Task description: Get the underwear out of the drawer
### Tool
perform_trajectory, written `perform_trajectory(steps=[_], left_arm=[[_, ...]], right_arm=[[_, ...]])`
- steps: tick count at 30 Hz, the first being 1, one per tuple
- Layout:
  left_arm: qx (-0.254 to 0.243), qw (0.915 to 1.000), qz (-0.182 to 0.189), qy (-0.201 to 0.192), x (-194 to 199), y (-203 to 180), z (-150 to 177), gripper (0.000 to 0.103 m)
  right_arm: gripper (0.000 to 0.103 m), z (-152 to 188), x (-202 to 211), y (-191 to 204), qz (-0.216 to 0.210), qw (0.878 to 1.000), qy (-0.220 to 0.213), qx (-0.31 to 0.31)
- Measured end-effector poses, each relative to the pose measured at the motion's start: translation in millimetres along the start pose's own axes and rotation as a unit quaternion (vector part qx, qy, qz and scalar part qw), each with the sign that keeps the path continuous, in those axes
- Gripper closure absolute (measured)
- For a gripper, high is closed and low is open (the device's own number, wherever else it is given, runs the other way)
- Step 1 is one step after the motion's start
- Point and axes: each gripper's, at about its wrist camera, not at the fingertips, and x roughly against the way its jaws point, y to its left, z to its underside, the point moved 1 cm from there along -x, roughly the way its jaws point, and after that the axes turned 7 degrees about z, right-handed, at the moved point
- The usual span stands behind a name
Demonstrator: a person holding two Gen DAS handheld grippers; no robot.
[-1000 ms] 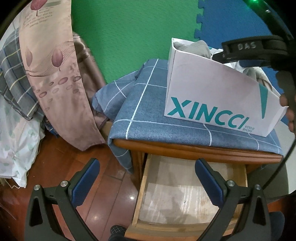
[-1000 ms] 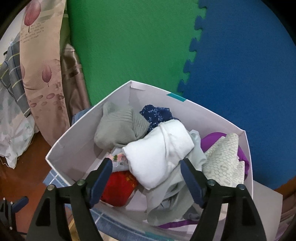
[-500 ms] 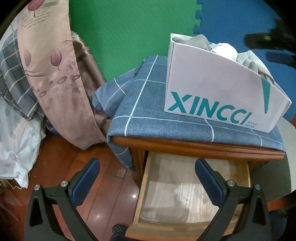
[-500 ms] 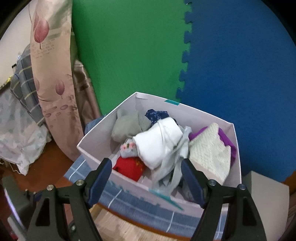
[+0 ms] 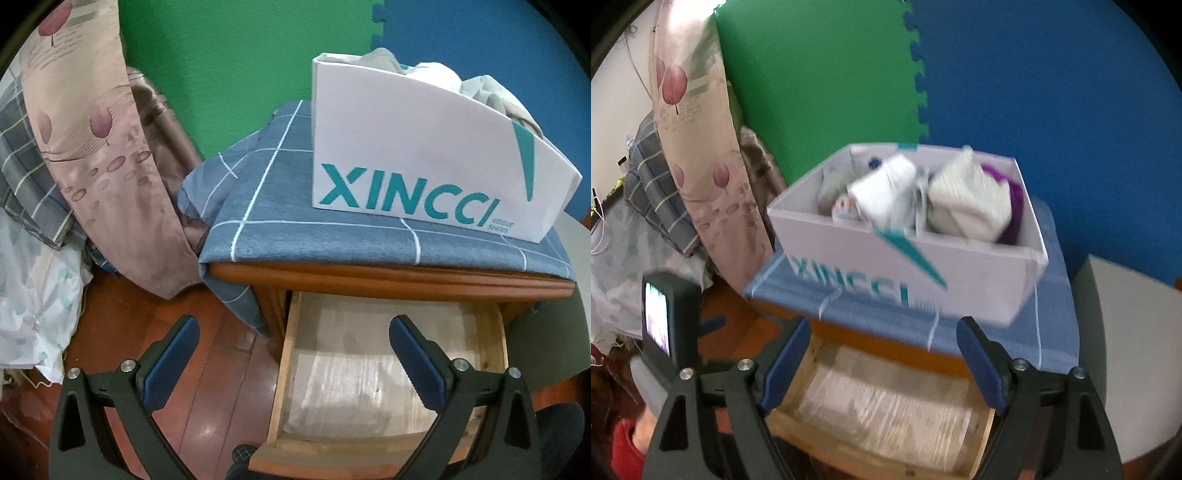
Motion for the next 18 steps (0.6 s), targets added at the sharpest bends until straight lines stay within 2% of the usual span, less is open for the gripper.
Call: perform_trajectory(steps=[2, 7, 11, 14, 18], left_arm=[[-0.001, 1.0, 0.002, 0.003, -1, -2, 1, 0.001], [0.016, 0.9993, 0.034, 0.007, 3, -6, 3, 0.001], [0.008, 0.9998, 0.02, -0.005, 17, -16, 10, 0.001], [0.014, 0.9996, 0.026, 0.004, 27, -22, 18, 0.001], [0.008, 0.9999, 0.012, 0.005, 45, -32, 31, 0.001]], right_arm=[[0.019, 17, 1, -3, 0.001, 1.0, 0.008, -0.006], [0.019, 58, 4, -10, 0.0, 0.999, 0.027, -0.032], [0.019, 83, 3, -14, 0.009, 0.998, 0.04, -0.038], [0.019, 98, 3, -15, 0.015, 0.998, 0.048, -0.037], [0.019, 113, 4, -14, 0.027, 0.998, 0.052, -0.037]])
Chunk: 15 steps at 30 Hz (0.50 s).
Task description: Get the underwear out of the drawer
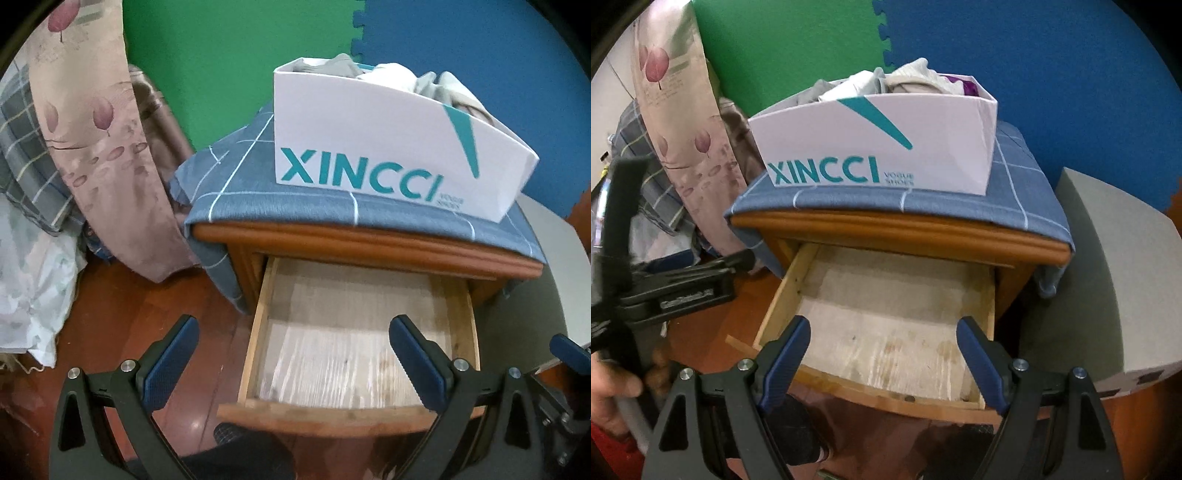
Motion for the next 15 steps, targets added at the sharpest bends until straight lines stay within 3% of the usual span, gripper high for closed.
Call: perform_trajectory(steps=[15], left_arm=[[-0.031, 0.9993, -0.009, 0.016, 40, -29, 50, 0.001]], right_arm=[[0.019, 34, 11, -1, 0.035, 0.999, -0.008, 0.006]])
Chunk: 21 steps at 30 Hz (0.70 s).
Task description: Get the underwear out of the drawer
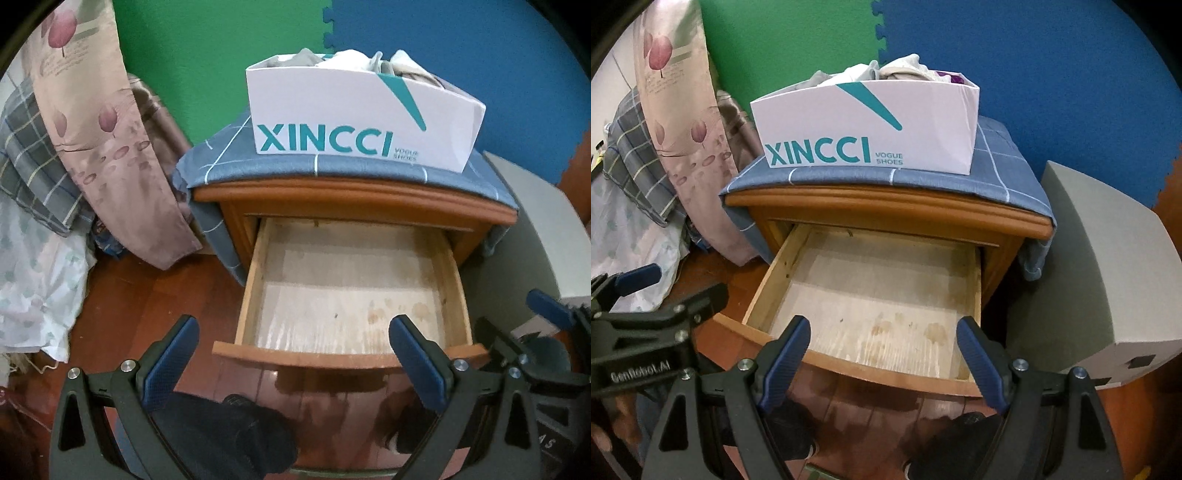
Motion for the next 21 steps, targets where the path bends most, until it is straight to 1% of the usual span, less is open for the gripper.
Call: perform_trajectory(steps=[5, 9, 13, 17, 21], left_arm=[[0.008, 0.9999, 0.012, 0.007, -2, -1, 5, 0.001], [0.007, 0.9999, 0.005, 0.006, -2, -2, 6, 0.001], [0.007, 1.0, -0.003, 0.006, -4, -2, 7, 0.001], [0.005, 0.9999, -0.005, 0.007, -5, -3, 8, 0.001], [0.005, 0.9999, -0.006, 0.009, -7, -2, 9, 0.001]], right_arm=[[0.019, 2, 8, -3, 0.008, 1.0, -0.011, 0.004], [0.019, 1, 13, -4, 0.007, 1.0, -0.018, 0.001], [0.019, -1, 17, -3, 0.018, 0.999, -0.026, 0.007], [0.019, -3, 15, -6, 0.023, 0.999, -0.022, -0.002], [0.019, -2, 8, -8, 0.024, 1.0, -0.008, -0.008]])
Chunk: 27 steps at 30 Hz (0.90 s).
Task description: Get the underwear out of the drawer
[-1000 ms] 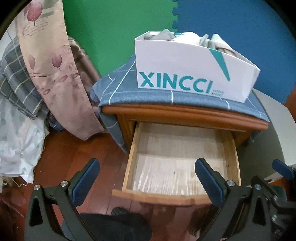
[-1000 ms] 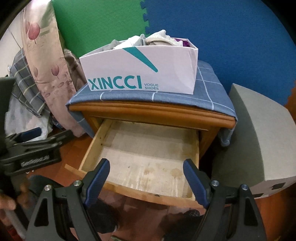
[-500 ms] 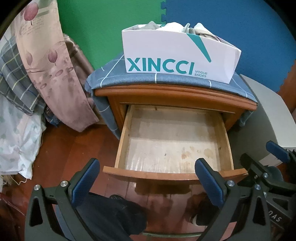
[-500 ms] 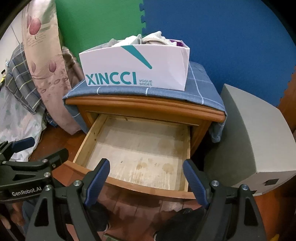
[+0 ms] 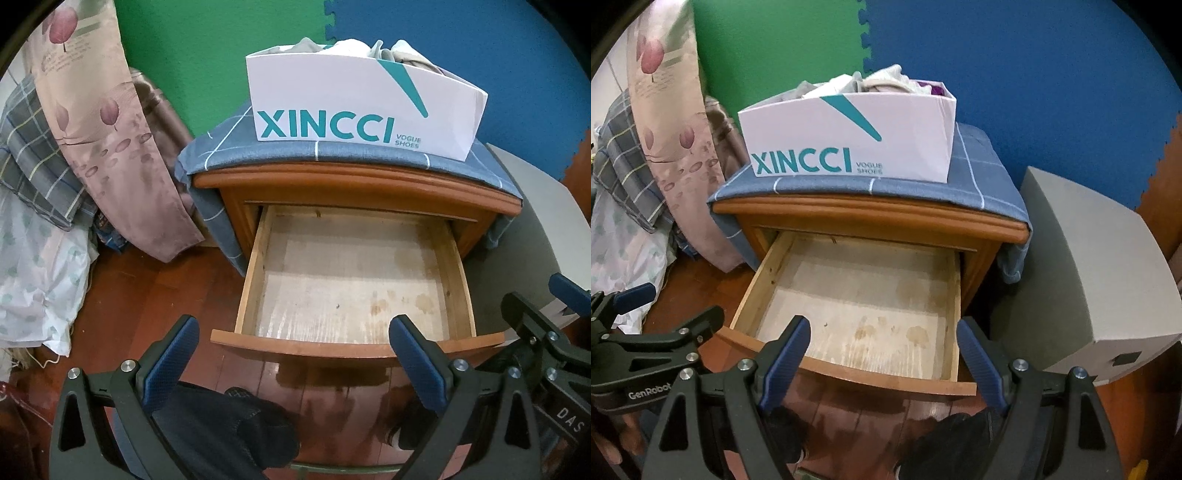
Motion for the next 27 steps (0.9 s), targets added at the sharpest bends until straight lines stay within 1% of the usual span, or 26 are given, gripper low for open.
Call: perform_trajectory(steps=[14, 24, 27], left_arm=[[-0.002, 1.0, -0.007, 0.001, -4, 0, 0, 0.001], [0.0, 1.0, -0.004, 0.003, -6, 0, 1, 0.001], [-0.001, 1.0, 0.005, 0.005, -6, -1, 3, 0.001]], right_arm=[[0.019, 6, -11, 0, -0.005, 1.0, 0.019, -0.001], [0.019, 8, -13, 0, -0.009, 1.0, 0.023, -0.001], [0.019, 9, -13, -1, -0.009, 1.0, 0.022, 0.0]])
